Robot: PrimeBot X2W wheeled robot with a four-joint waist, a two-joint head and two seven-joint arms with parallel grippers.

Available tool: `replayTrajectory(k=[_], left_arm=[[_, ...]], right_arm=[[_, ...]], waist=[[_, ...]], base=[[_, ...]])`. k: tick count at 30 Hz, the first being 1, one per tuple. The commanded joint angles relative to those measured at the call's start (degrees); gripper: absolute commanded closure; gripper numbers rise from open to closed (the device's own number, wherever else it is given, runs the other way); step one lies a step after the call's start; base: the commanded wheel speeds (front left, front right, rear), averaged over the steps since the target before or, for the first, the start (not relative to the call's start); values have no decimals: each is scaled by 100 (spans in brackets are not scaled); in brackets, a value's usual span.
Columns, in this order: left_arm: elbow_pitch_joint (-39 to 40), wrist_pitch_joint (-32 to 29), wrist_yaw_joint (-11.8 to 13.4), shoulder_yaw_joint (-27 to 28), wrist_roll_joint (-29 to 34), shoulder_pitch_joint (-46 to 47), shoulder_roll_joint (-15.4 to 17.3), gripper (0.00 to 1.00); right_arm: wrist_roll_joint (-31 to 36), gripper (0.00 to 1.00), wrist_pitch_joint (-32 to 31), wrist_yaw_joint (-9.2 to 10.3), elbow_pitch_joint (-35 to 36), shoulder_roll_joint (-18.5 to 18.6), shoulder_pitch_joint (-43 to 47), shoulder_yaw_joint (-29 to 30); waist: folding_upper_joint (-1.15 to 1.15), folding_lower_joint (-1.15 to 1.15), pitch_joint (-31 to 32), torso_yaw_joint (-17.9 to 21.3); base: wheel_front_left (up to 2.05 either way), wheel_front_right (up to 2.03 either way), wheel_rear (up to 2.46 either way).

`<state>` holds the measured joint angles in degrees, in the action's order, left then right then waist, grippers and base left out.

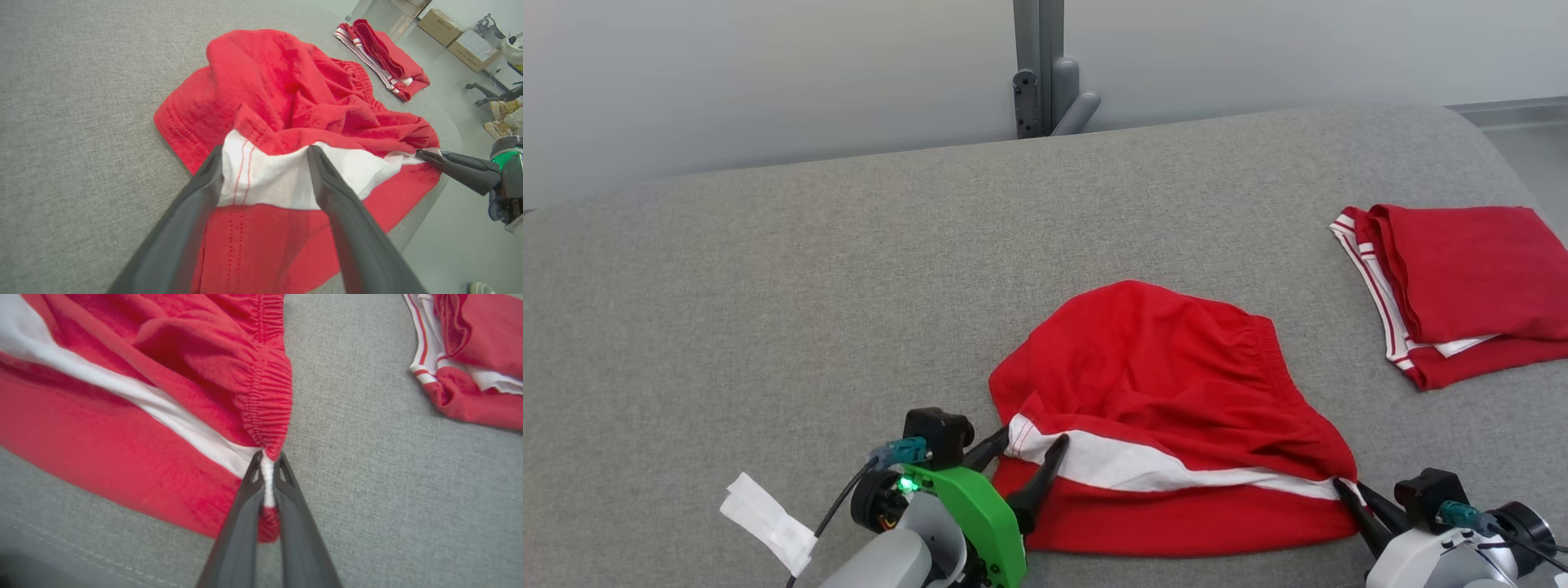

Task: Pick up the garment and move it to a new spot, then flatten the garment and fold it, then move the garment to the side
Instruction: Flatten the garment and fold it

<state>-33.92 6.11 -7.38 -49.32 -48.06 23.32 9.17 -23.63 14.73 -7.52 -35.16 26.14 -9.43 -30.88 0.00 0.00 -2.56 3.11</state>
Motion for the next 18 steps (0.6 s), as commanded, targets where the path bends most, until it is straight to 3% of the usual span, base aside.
replayTrajectory(k=[1,4,10,15,18], left_arm=[[25,-12,-13,-38,-104,85,72,0],[167,32,-13,-213,-238,151,215,2],[298,150,-13,-412,-448,194,413,16],[255,70,-13,-589,-568,234,467,41],[180,109,-13,-668,-659,284,439,62]], right_arm=[[-41,100,28,7,-23,3,-57,-4],[-53,100,41,7,-51,5,-67,1],[-60,100,47,7,-91,-21,-89,39],[-55,100,48,7,-70,-45,-138,30],[-32,100,48,7,-28,-52,-158,47]], waist=[[0,0,-4,2],[0,0,-14,-10],[0,0,-30,-43],[0,0,-51,-48],[0,0,-70,-34]], base=[[0,0,0],[0,0,0],[0,0,0],[0,0,0],[0,0,0]])
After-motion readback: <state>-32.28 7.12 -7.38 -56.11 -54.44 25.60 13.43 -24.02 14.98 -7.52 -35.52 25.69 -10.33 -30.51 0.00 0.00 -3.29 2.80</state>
